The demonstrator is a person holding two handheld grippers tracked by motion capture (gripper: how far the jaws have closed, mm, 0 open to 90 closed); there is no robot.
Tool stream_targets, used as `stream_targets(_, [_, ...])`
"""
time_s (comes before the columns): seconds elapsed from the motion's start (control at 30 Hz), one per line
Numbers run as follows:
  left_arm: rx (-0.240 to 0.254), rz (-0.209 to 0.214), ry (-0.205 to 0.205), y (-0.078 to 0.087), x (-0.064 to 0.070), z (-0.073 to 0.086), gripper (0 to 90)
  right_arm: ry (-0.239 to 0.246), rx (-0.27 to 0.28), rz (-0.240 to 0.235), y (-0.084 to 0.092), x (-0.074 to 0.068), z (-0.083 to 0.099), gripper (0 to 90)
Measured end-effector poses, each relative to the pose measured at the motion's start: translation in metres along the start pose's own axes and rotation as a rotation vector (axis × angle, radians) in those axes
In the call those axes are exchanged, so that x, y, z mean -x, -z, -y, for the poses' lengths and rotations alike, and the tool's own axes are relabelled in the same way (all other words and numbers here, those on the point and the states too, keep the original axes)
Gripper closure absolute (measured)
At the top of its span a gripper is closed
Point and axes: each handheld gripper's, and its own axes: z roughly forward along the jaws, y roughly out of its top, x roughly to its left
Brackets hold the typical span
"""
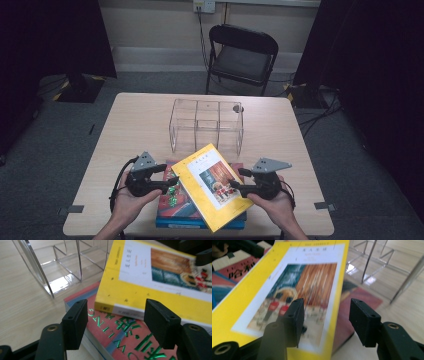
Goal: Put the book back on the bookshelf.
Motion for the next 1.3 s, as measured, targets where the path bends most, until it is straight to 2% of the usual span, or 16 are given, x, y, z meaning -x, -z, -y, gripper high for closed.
stream_targets(0.07, [0.016,-0.004,0.013,0.005,0.004,-0.003,37.2,-0.011,0.013,-0.002,-0.004,0.002,-0.004,49.0])
stream_targets(0.13, [0.025,0.024,0.041,0.008,0.01,-0.005,42.6,-0.021,0.025,-0.027,-0.015,0.006,-0.011,51.9])
stream_targets(0.2, [0.022,0.039,0.038,0.007,0.016,-0.004,43.7,-0.02,0.019,-0.035,-0.023,0.006,-0.016,53.7])
stream_targets(0.3, [-0.01,0.101,0.071,0.001,0.02,0.001,43.7,-0.028,0.026,-0.039,-0.03,0.008,-0.021,56.0])
stream_targets(0.33, [-0.019,0.104,0.075,-0.002,0.023,0.003,43.0,-0.046,0.026,-0.038,-0.034,0.013,-0.021,56.2])
stream_targets(0.4, [-0.026,0.086,0.056,-0.007,0.026,0.007,41.3,-0.056,0.025,-0.044,-0.035,0.015,-0.021,56.1])
stream_targets(0.47, [-0.027,0.091,0.06,-0.007,0.026,0.007,39.9,-0.095,0.024,-0.072,-0.038,0.019,-0.016,55.8])
stream_targets(0.57, [-0.027,0.089,0.07,-0.008,0.025,0.006,40.3,-0.101,0.026,-0.084,-0.038,0.018,-0.015,55.7])
stream_targets(0.6, [-0.023,0.085,0.058,-0.009,0.024,0.006,40.4,-0.1,0.025,-0.078,-0.038,0.017,-0.014,55.5])
stream_targets(0.7, [-0.034,0.101,0.065,-0.011,0.021,0.003,39.9,-0.107,0.021,-0.06,-0.036,0.016,-0.013,54.6])
stream_targets(0.8, [-0.026,0.122,0.09,-0.014,0.017,0.001,38.3,-0.121,0.021,-0.042,-0.032,0.013,-0.01,54.5])
stream_targets(0.93, [-0.034,0.118,0.084,-0.015,0.016,-0.001,37.3,-0.154,0.012,-0.033,-0.021,0.007,-0.003,54.7])
stream_targets(1.03, [-0.035,0.116,0.088,-0.015,0.017,-0.002,36.7,-0.153,0.009,-0.031,-0.018,0.006,-0.002,54.6])
stream_targets(1.13, [-0.015,0.115,0.112,-0.016,0.016,-0.002,35.5,-0.15,0.004,-0.053,-0.02,0.011,-0.004,54.8])
stream_targets(1.2, [-0.024,0.104,0.107,-0.018,0.016,-0.004,34.2,-0.151,0.008,-0.058,-0.025,0.016,-0.008,52.8])
stream_targets(1.3, [-0.023,0.091,0.109,-0.02,0.018,-0.005,32.9,-0.191,0.013,-0.082,-0.037,0.023,-0.011,51.1])
